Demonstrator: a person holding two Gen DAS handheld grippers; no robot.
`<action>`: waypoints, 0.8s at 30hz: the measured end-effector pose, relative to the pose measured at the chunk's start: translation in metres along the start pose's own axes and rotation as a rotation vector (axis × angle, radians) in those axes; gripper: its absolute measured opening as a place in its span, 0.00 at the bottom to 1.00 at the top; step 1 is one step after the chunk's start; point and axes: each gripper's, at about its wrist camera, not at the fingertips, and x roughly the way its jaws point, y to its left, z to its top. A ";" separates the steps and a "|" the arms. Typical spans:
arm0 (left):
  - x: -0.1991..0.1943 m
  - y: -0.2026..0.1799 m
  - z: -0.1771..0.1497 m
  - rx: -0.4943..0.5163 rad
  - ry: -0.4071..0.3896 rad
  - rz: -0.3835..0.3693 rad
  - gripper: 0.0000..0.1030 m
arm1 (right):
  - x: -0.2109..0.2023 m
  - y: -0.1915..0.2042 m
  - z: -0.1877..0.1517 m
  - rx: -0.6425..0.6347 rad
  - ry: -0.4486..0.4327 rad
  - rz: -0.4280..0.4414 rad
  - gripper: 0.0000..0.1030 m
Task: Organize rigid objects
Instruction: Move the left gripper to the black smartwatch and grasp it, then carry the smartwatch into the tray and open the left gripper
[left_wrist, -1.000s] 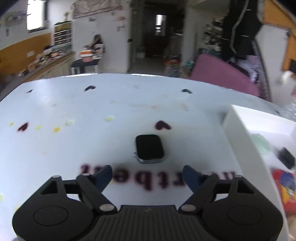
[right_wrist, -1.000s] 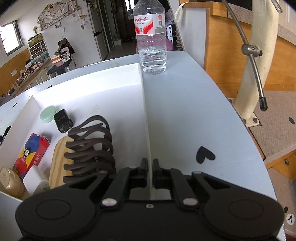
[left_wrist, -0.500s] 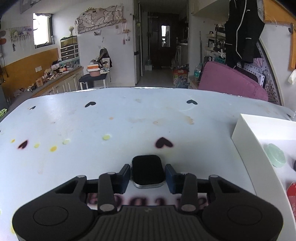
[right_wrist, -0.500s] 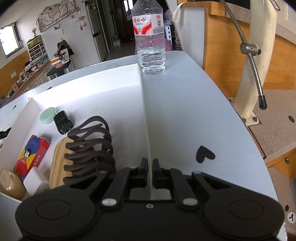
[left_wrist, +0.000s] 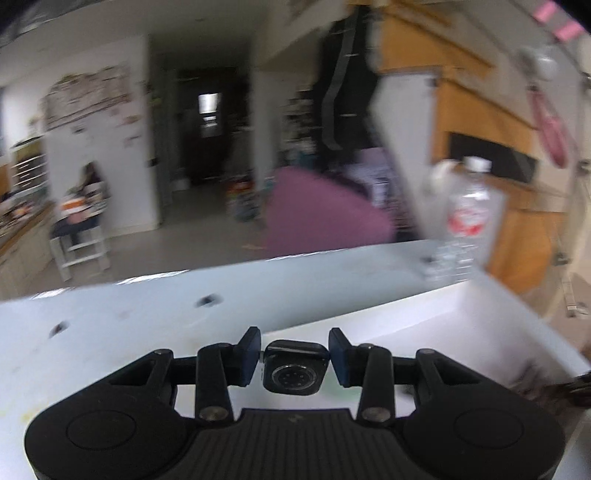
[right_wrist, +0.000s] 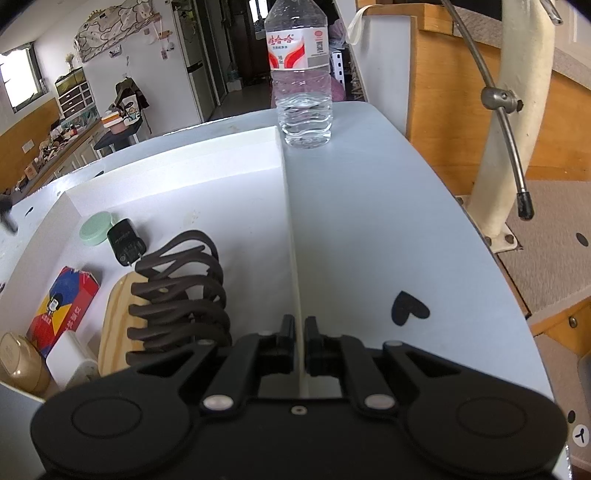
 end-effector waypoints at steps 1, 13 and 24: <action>0.003 -0.013 0.004 0.014 -0.001 -0.027 0.40 | 0.000 0.000 0.000 0.000 0.000 0.001 0.06; 0.089 -0.134 -0.003 0.149 0.140 -0.194 0.40 | 0.001 -0.002 -0.001 -0.005 -0.005 0.009 0.06; 0.131 -0.153 -0.013 0.122 0.226 -0.234 0.40 | 0.000 -0.005 -0.003 -0.001 -0.015 0.030 0.05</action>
